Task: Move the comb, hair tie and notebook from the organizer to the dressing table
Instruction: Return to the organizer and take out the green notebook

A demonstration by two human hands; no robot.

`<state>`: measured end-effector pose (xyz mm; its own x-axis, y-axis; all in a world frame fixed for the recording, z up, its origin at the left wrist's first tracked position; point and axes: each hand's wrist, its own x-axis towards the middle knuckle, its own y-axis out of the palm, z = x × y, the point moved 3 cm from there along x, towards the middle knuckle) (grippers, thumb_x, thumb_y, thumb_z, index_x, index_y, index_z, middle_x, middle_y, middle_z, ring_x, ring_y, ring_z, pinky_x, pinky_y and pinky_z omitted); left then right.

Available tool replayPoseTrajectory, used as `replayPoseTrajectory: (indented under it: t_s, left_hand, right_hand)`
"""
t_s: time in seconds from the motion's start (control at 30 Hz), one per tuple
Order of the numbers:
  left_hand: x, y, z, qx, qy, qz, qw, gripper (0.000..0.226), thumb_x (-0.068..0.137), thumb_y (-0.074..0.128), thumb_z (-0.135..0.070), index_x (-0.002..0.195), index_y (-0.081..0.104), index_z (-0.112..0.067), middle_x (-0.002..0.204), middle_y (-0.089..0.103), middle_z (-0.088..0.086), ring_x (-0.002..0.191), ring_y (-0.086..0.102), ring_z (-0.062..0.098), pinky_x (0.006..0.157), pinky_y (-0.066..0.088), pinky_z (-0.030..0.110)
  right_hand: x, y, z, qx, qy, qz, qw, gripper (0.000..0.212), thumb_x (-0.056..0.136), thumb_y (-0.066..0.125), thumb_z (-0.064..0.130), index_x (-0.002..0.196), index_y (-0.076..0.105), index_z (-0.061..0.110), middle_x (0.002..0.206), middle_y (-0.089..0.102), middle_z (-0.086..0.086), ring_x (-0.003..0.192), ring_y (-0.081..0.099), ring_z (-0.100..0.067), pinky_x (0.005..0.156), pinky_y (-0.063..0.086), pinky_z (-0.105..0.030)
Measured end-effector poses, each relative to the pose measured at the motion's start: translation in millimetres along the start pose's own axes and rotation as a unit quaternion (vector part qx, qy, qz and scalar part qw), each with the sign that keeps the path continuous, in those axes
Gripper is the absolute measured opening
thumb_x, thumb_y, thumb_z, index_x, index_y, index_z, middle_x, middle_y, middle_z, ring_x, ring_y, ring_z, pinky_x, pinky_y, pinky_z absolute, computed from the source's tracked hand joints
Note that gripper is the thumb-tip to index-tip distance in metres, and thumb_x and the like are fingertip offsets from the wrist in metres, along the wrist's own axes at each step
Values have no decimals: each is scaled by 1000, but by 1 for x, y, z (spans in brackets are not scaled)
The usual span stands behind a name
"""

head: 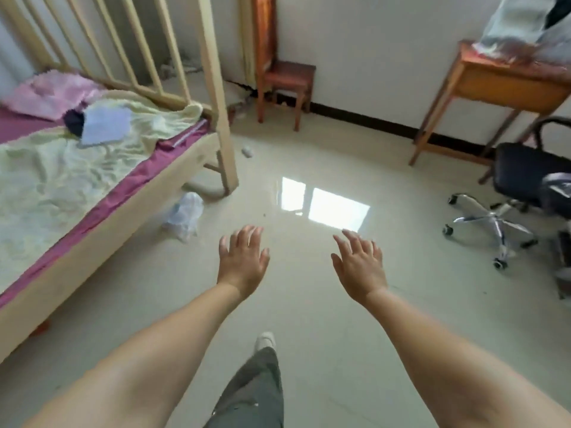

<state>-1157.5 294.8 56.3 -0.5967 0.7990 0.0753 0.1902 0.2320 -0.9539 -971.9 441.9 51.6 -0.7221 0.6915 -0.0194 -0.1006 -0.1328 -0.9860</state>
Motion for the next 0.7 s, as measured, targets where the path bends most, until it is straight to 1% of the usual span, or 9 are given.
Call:
replayPoseTrajectory:
  t_s: [0.1, 0.2, 0.33, 0.43, 0.57, 0.63, 0.7]
  left_hand:
    - [94, 25, -62, 2, 83, 21, 996, 49, 92, 37, -33, 137, 28, -17, 145, 33, 7, 132, 28, 25, 114, 12, 49]
    - [190, 47, -127, -6, 150, 40, 988, 49, 93, 36, -33, 139, 25, -18, 146, 30, 6, 132, 25, 25, 115, 7, 48]
    - [307, 64, -221, -16, 228, 44, 973, 49, 93, 36, -33, 138, 26, -19, 144, 30, 7, 134, 22, 23, 115, 5, 47]
    - [372, 88, -293, -14, 278, 60, 959, 49, 93, 33, -34, 139, 24, -19, 145, 30, 6, 135, 21, 22, 115, 2, 45]
    - [451, 134, -391, -6, 329, 77, 941, 49, 94, 32, -36, 140, 23, -21, 147, 28, 4, 136, 20, 22, 116, 1, 45]
    - [493, 157, -438, -6, 335, 79, 939, 50, 93, 32, -36, 140, 22, -21, 147, 28, 4, 136, 19, 22, 116, 1, 45]
    - [536, 175, -485, -12, 331, 72, 941, 50, 93, 33, -35, 140, 22, -20, 147, 28, 3, 136, 19, 22, 116, 3, 45]
  right_hand:
    - [48, -7, -76, 3, 81, -5, 997, 49, 96, 27, 38, 143, 22, 24, 155, 20, 0, 142, 14, -18, 116, 5, -49]
    - [99, -26, -147, -1, 157, -21, 987, 48, 96, 27, 37, 142, 22, 24, 155, 20, 0, 143, 13, -17, 115, 4, -49]
    - [157, -64, -240, -9, 235, -53, 970, 49, 95, 29, 37, 142, 25, 23, 154, 23, 1, 142, 15, -16, 115, 7, -49]
    - [187, -81, -311, -15, 278, -69, 958, 49, 95, 32, 36, 141, 28, 23, 153, 26, 1, 142, 17, -16, 114, 6, -49]
    - [229, -87, -417, -16, 344, -81, 935, 48, 95, 34, 36, 140, 32, 21, 152, 29, -1, 141, 20, -18, 115, 6, -50]
    - [263, -90, -471, -12, 350, -78, 933, 48, 95, 33, 37, 141, 31, 22, 153, 28, 0, 141, 18, -17, 115, 6, -50]
    - [304, -101, -525, -10, 348, -91, 933, 48, 95, 33, 37, 141, 31, 23, 152, 29, 1, 141, 19, -15, 115, 7, -49]
